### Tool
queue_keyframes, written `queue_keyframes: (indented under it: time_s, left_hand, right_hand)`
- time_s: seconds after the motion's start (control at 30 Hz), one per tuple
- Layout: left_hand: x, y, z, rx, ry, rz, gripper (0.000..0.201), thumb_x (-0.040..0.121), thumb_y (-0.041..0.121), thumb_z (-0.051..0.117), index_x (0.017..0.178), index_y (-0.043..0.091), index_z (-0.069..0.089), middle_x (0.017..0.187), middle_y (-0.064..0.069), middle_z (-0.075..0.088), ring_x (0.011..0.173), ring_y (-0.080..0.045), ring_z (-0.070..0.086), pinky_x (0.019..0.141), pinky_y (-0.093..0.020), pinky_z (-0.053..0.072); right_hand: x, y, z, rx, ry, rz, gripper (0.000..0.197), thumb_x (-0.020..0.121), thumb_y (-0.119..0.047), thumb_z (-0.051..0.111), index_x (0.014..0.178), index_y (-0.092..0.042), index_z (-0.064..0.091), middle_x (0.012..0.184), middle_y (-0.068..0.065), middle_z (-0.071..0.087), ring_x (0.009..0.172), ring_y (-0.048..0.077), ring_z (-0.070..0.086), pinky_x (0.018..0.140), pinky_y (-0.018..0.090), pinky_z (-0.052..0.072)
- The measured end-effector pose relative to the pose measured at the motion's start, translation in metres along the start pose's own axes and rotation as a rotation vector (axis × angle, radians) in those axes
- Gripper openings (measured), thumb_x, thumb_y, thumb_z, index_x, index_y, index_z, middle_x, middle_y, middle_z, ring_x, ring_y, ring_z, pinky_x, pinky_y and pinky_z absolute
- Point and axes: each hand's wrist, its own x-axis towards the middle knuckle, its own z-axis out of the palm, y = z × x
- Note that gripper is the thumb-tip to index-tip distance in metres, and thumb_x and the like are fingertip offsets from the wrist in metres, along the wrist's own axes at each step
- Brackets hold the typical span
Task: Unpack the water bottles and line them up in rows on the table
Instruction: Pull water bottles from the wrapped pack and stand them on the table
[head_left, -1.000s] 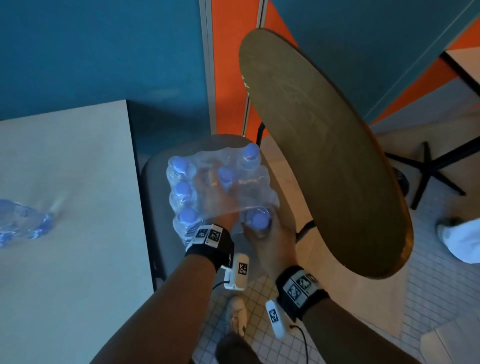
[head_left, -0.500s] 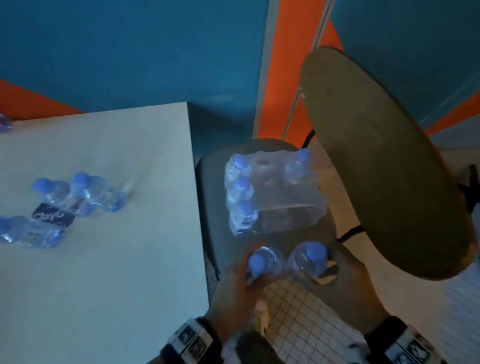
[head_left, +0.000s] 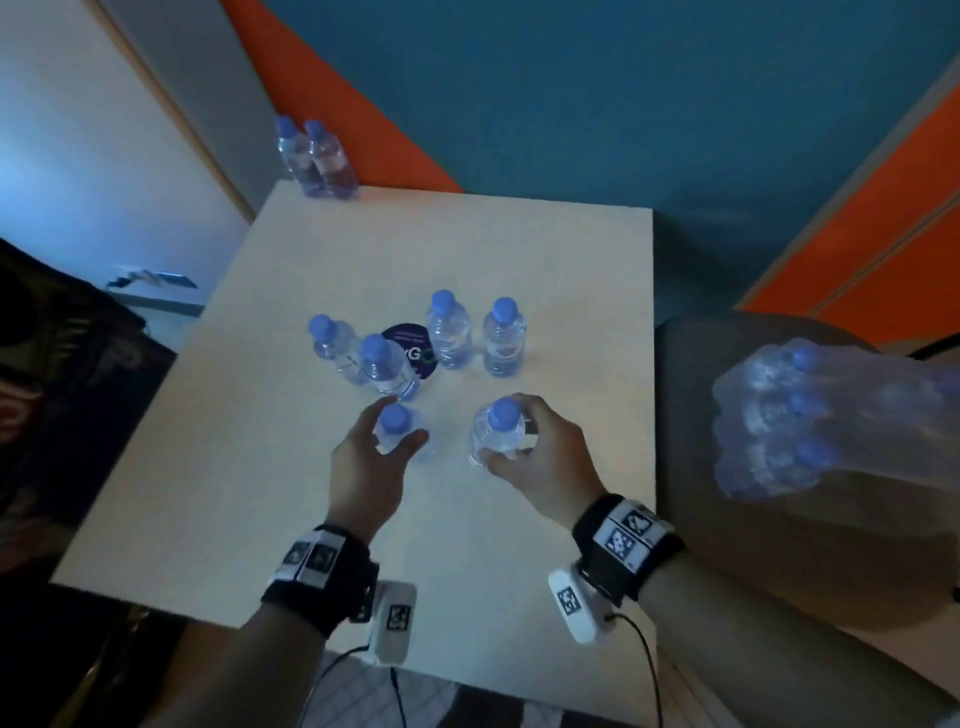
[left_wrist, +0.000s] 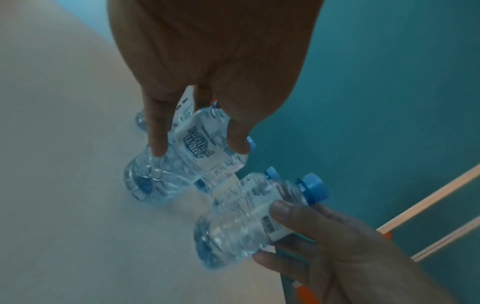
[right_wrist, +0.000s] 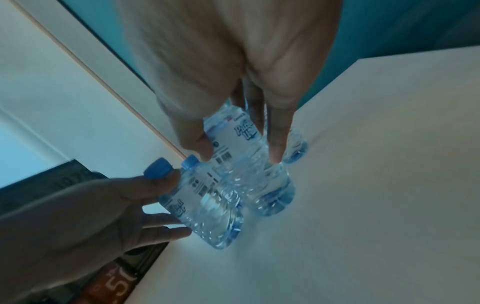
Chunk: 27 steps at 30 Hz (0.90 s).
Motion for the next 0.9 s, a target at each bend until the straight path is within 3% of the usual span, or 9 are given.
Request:
queue_keyframes:
  time_s: [0.17, 0.3, 0.43, 0.5, 0.6, 0.67, 0.73, 0.8, 0.9]
  left_hand:
    - [0.034, 0.000, 0.003, -0.020, -0.041, -0.020, 0.046, 0.085, 0.026, 0.078, 0.129, 0.025, 0.062, 0.107, 0.003, 0.070, 0.096, -0.019, 0.061, 0.083, -0.026, 0.041]
    - [0.038, -0.005, 0.009, -0.024, -0.045, -0.006, 0.039, 0.087, 0.028, 0.076, 0.124, 0.027, 0.061, 0.107, 0.005, 0.068, 0.097, -0.020, 0.062, 0.084, -0.027, 0.040]
    - [0.029, -0.011, 0.012, -0.070, 0.011, 0.004, 0.066, 0.081, 0.030, 0.084, 0.137, 0.023, 0.051, 0.137, -0.004, 0.056, 0.110, -0.024, 0.062, 0.096, -0.040, 0.051]
    - [0.012, -0.004, 0.010, -0.111, 0.150, 0.050, 0.077, 0.074, 0.023, 0.090, 0.138, 0.013, 0.048, 0.137, -0.009, 0.045, 0.105, -0.025, 0.058, 0.094, -0.041, 0.052]
    - [-0.025, 0.026, 0.008, -0.104, 0.218, 0.324, 0.049, 0.079, 0.026, 0.085, 0.116, 0.009, 0.058, 0.113, 0.013, 0.047, 0.090, -0.027, 0.056, 0.081, -0.035, 0.050]
    - [-0.052, 0.053, 0.021, -0.122, 0.010, 0.459, 0.023, 0.087, 0.030, 0.076, 0.094, 0.014, 0.062, 0.093, 0.015, 0.060, 0.077, -0.021, 0.057, 0.074, -0.019, 0.046]
    - [-0.079, 0.072, 0.048, -0.126, -0.274, 0.481, 0.015, 0.087, 0.025, 0.076, 0.082, 0.020, 0.064, 0.081, 0.008, 0.066, 0.069, -0.011, 0.058, 0.070, -0.006, 0.041]
    - [-0.106, 0.079, 0.089, -0.071, -0.566, 0.470, 0.013, 0.085, 0.015, 0.078, 0.081, 0.020, 0.067, 0.076, 0.006, 0.067, 0.064, -0.009, 0.059, 0.066, -0.010, 0.045]
    - [-0.144, 0.067, 0.155, 0.109, -0.922, 0.368, 0.014, 0.087, 0.018, 0.074, 0.085, 0.030, 0.066, 0.072, 0.014, 0.067, 0.060, -0.002, 0.059, 0.062, -0.018, 0.049]
  right_hand:
    - [0.040, -0.011, 0.038, -0.109, 0.062, 0.026, 0.059, 0.073, -0.018, 0.088, 0.126, -0.019, 0.063, 0.114, 0.001, 0.074, 0.102, 0.023, 0.069, 0.091, 0.036, 0.057]
    - [0.048, -0.005, 0.041, -0.154, 0.065, 0.068, 0.063, 0.076, -0.021, 0.086, 0.133, -0.020, 0.061, 0.123, 0.003, 0.072, 0.110, 0.025, 0.067, 0.094, 0.033, 0.053]
    - [0.042, -0.009, 0.030, -0.117, 0.031, 0.090, 0.076, 0.073, -0.024, 0.092, 0.140, -0.020, 0.057, 0.134, 0.006, 0.065, 0.117, 0.026, 0.064, 0.101, 0.042, 0.054]
    - [0.027, -0.011, 0.013, -0.064, 0.032, 0.080, 0.081, 0.070, -0.029, 0.095, 0.141, -0.023, 0.056, 0.135, 0.002, 0.063, 0.115, 0.020, 0.064, 0.097, 0.038, 0.055]
    - [-0.020, -0.005, -0.034, -0.003, 0.013, 0.013, 0.044, 0.079, -0.027, 0.088, 0.118, -0.020, 0.071, 0.105, 0.000, 0.074, 0.092, 0.015, 0.069, 0.083, 0.033, 0.058]
    - [-0.063, 0.006, -0.077, -0.006, -0.050, 0.034, 0.014, 0.087, -0.021, 0.079, 0.100, -0.017, 0.075, 0.086, 0.004, 0.075, 0.078, 0.017, 0.069, 0.076, 0.032, 0.056]
    - [-0.104, 0.028, -0.125, -0.053, -0.106, 0.086, 0.002, 0.089, -0.019, 0.073, 0.090, -0.017, 0.074, 0.082, 0.003, 0.075, 0.074, 0.016, 0.068, 0.072, 0.031, 0.055]
    - [-0.137, 0.062, -0.173, -0.088, -0.087, 0.165, 0.006, 0.090, -0.014, 0.070, 0.086, -0.018, 0.072, 0.081, 0.002, 0.074, 0.075, 0.011, 0.067, 0.073, 0.032, 0.053]
    - [-0.147, 0.120, -0.229, -0.176, 0.228, 0.308, 0.022, 0.089, -0.004, 0.068, 0.080, -0.024, 0.065, 0.075, -0.001, 0.068, 0.073, 0.010, 0.063, 0.073, 0.029, 0.048]
